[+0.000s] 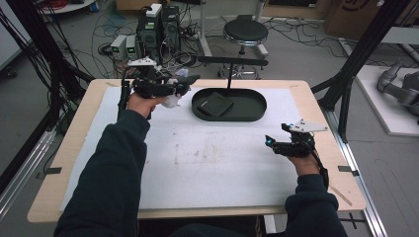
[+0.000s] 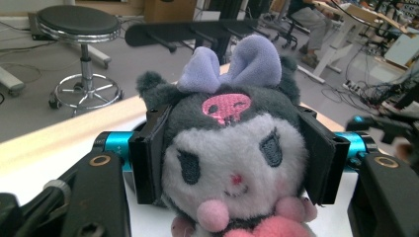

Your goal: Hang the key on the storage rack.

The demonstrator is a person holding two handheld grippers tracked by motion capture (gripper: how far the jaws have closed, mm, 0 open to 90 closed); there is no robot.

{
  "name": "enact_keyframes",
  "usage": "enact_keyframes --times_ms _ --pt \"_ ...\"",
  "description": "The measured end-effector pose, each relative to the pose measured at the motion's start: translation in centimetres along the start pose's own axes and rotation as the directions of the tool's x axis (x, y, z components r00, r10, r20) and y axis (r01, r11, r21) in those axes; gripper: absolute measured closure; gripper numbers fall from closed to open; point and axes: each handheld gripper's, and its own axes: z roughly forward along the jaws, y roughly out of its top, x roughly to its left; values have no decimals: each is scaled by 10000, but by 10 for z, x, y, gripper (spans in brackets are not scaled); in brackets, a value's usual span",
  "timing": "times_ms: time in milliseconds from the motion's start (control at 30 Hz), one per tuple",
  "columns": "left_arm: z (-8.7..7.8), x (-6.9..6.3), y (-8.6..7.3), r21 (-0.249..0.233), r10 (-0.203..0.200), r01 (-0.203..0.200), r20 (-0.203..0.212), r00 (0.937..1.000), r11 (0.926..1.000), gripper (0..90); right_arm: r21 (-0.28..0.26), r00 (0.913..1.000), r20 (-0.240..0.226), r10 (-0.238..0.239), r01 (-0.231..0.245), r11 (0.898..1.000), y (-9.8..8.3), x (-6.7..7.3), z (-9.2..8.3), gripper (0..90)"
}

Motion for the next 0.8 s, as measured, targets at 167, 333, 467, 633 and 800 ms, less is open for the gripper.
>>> enact_keyframes --times_ms 167,333,467,633,800 --pt "24 7 11 -81 -99 97 -204 9997 9999 377 -76 10000 25 52 -52 10000 0 -2 -1 205" --pt "44 14 24 -168 -163 158 -321 9994 9997 377 -82 9999 -3 148 -148 9999 -1 -3 -1 205" --pt "61 20 33 -49 -189 186 -599 9980 9998 377 -71 9999 3 111 -111 9999 -1 -4 0 205" --pt "77 22 41 -71 -254 250 -560 9981 9997 377 -92 9999 -7 166 -166 9998 -1 -5 -1 205" --pt "91 27 46 -139 -390 380 -743 9965 9992 377 -83 9997 -1 238 -238 9997 -2 -7 0 205"
